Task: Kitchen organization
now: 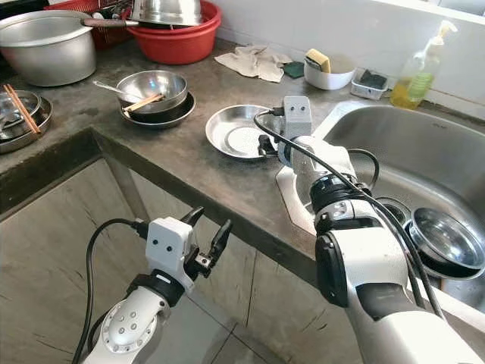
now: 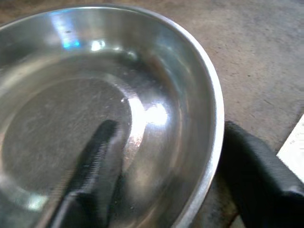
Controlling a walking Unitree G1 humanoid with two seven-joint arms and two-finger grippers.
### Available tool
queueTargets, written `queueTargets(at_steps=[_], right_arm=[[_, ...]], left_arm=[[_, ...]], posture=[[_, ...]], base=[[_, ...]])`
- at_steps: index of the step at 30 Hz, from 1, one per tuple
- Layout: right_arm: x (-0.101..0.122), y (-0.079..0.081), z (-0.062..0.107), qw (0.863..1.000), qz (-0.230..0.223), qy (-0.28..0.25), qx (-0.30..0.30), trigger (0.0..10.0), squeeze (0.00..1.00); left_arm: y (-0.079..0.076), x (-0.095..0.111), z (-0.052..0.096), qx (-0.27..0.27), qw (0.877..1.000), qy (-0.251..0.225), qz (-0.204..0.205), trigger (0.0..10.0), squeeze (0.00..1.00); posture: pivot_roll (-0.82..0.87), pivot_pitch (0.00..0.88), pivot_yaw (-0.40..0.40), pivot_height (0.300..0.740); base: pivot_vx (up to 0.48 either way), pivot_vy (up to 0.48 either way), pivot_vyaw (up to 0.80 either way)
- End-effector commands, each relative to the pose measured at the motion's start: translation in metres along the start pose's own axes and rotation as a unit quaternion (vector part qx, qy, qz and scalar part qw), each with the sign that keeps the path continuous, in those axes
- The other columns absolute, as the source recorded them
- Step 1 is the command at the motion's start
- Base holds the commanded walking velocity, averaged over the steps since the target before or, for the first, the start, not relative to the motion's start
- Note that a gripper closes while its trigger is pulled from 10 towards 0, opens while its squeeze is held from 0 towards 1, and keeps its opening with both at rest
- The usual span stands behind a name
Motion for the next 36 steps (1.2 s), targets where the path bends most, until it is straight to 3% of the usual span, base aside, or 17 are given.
queueTargets(at_steps=[1,12,18,20,21,24,27,32,34,35,36], right_arm=[[-0.008,0.001,-0.001,1.000,-0.009,0.027,-0.001,0.0,0.00],[-0.007,-0.003,-0.001,0.997,-0.078,0.020,-0.017,0.0,0.00],[-0.003,-0.008,0.001,0.988,-0.150,-0.003,-0.032,0.0,0.00],[0.003,-0.017,0.005,0.977,-0.200,-0.042,-0.058,0.0,0.00],[0.003,-0.017,0.005,0.977,-0.200,-0.042,-0.058,0.0,0.00],[0.013,-0.028,0.017,0.958,-0.239,-0.127,-0.098,0.0,0.00],[0.014,-0.031,0.027,0.952,-0.225,-0.170,-0.118,0.0,0.00],[0.009,-0.025,0.064,0.936,-0.102,-0.278,-0.192,0.0,0.00],[0.008,-0.023,0.070,0.932,-0.082,-0.290,-0.201,0.0,0.00],[0.007,-0.017,0.082,0.925,-0.043,-0.311,-0.216,0.0,0.00],[0.007,-0.017,0.082,0.925,-0.043,-0.311,-0.216,0.0,0.00]], left_arm=[[-0.001,0.003,0.000,0.000,1.000,-0.004,-0.004,10.0,0.00],[0.000,0.003,-0.001,0.001,1.000,-0.005,-0.005,10.0,0.00],[0.002,0.003,-0.002,0.002,1.000,-0.006,-0.006,10.0,0.00],[0.002,0.004,-0.003,0.002,1.000,-0.008,-0.007,10.0,0.00],[0.002,0.004,-0.003,0.002,1.000,-0.008,-0.007,10.0,0.00],[0.003,0.004,-0.004,0.002,1.000,-0.010,-0.008,10.0,0.00],[0.003,0.004,-0.005,0.002,1.000,-0.010,-0.009,10.0,0.00],[0.004,0.004,-0.008,-0.004,1.000,-0.012,-0.011,10.0,0.00],[0.004,0.004,-0.008,-0.005,1.000,-0.012,-0.011,10.0,0.00],[0.004,0.004,-0.009,-0.007,1.000,-0.012,-0.011,10.0,0.00],[0.004,0.004,-0.009,-0.007,1.000,-0.012,-0.011,10.0,0.00]], posture=[[0.18,0.152,-0.095,0.740],[0.18,0.147,-0.094,0.740],[0.18,0.142,-0.092,0.740],[0.18,0.135,-0.091,0.740],[0.18,0.135,-0.091,0.740],[0.18,0.128,-0.085,0.740],[0.18,0.123,-0.080,0.740],[0.17,0.109,-0.067,0.740],[0.17,0.109,-0.067,0.740],[0.17,0.102,-0.065,0.740],[0.17,0.102,-0.065,0.740]], base=[[0.000,0.000,0.00],[0.000,0.000,0.00],[0.000,0.000,0.00],[0.000,0.000,0.00],[0.000,0.000,0.00],[0.000,0.000,0.00],[0.000,0.000,0.00],[0.000,0.000,0.00],[0.000,0.000,0.00],[0.000,0.000,0.00],[0.000,0.000,0.00]])
Point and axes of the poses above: a point about 5 cm out from each wrist's last joint towards the gripper, its own z axis pointing back from the gripper into the wrist, its own x axis along the axis of the wrist's last joint, y = z × x, the point moved 1 cm from there along -z, pointing out of the wrist towards the gripper, and after that the axes turned 13 degrees about z, right-handed, at the moved point
